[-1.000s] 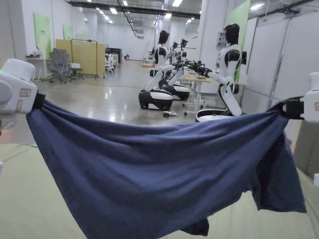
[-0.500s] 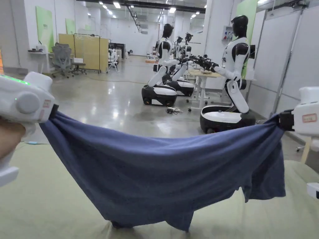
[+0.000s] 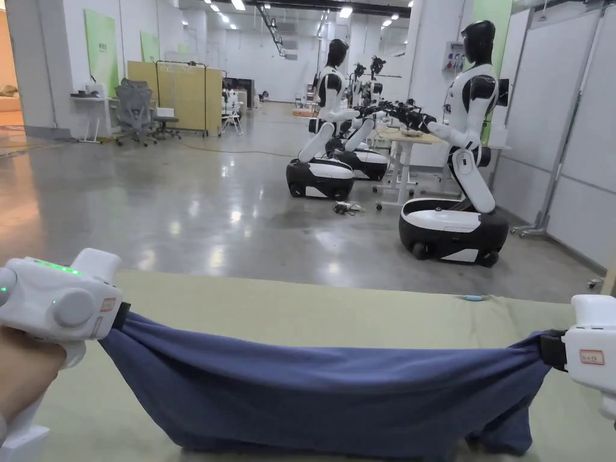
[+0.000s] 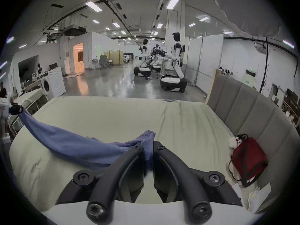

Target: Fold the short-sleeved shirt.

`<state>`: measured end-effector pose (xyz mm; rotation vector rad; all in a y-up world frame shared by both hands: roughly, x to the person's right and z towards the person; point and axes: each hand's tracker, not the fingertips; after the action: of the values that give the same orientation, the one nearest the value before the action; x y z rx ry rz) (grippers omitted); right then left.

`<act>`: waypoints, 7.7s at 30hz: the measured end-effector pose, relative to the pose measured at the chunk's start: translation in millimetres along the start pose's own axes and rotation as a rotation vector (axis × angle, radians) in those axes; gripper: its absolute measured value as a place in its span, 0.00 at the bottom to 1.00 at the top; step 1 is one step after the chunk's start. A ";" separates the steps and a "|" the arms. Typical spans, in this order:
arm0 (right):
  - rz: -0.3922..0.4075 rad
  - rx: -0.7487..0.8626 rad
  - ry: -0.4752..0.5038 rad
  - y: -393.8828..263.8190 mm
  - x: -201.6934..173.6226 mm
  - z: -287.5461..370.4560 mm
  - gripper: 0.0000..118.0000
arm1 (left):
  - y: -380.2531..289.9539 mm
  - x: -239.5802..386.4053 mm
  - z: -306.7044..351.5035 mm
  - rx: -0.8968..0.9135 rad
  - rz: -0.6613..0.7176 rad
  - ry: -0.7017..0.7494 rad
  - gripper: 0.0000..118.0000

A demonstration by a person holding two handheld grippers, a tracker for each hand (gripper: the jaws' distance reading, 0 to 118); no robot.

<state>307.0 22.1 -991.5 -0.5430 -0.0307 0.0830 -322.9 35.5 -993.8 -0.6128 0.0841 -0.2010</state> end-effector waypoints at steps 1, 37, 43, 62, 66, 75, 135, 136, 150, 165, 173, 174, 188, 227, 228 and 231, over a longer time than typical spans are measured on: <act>0.007 -0.007 0.003 -6.4 1.1 12.6 0.12 | -9.1 -0.7 12.8 -0.006 0.004 -0.007 0.03; 0.043 0.342 0.185 -202.3 -175.4 257.3 0.03 | -228.9 128.5 257.9 0.342 -0.126 -0.062 0.21; 0.069 0.313 0.221 -198.0 -177.7 248.8 0.03 | -231.7 86.4 238.5 0.193 0.007 -0.146 0.01; 0.133 0.126 0.288 -210.1 -204.0 173.8 0.03 | -332.5 -29.2 79.7 -0.305 0.182 -0.091 0.91; 0.140 0.097 0.263 -208.8 -198.0 157.7 0.03 | -343.8 -24.3 68.2 -0.352 0.224 -0.140 0.41; 0.174 0.024 0.183 -167.5 -171.0 105.7 0.03 | -317.2 -19.3 128.3 -0.193 0.186 -0.162 0.00; -0.012 0.489 0.017 281.2 -26.3 210.8 0.05 | 206.0 -67.0 164.1 0.424 0.218 -0.094 0.00; -0.024 0.489 0.024 281.2 -26.0 206.8 0.05 | 204.3 -65.6 164.9 0.433 0.222 -0.093 0.00; -0.052 0.354 0.027 160.2 -61.0 102.5 0.05 | 76.7 -29.5 47.1 0.326 0.187 -0.022 0.00; -0.052 0.201 0.171 -70.8 -27.2 238.1 0.05 | -161.3 -3.0 198.1 0.199 0.237 -0.206 0.00; -0.017 -0.162 0.132 -282.9 -51.1 221.8 0.05 | -333.6 28.1 202.2 -0.090 0.228 -0.161 0.00; -0.021 -0.204 0.125 -303.9 -54.0 215.7 0.05 | -347.6 31.0 198.7 -0.128 0.219 -0.153 0.00; -0.052 0.306 0.135 -281.0 -132.0 323.7 0.76 | -311.5 114.5 311.6 0.378 0.088 -0.061 1.00; -0.032 -0.006 -0.105 -318.6 -88.2 251.5 0.05 | -366.2 51.1 163.3 -0.173 0.009 -0.140 0.09; -0.045 -0.029 -0.094 -321.1 -82.6 250.1 0.06 | -361.3 55.3 172.6 -0.164 -0.002 -0.131 0.09; -0.076 -0.099 -0.018 -324.7 -74.4 246.6 0.51 | -352.6 57.9 188.8 -0.138 0.015 -0.136 0.09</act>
<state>243.2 -134.4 -613.0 -0.6396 -0.0735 0.0124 -297.5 -152.5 -636.9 -0.7619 -0.0290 -0.1387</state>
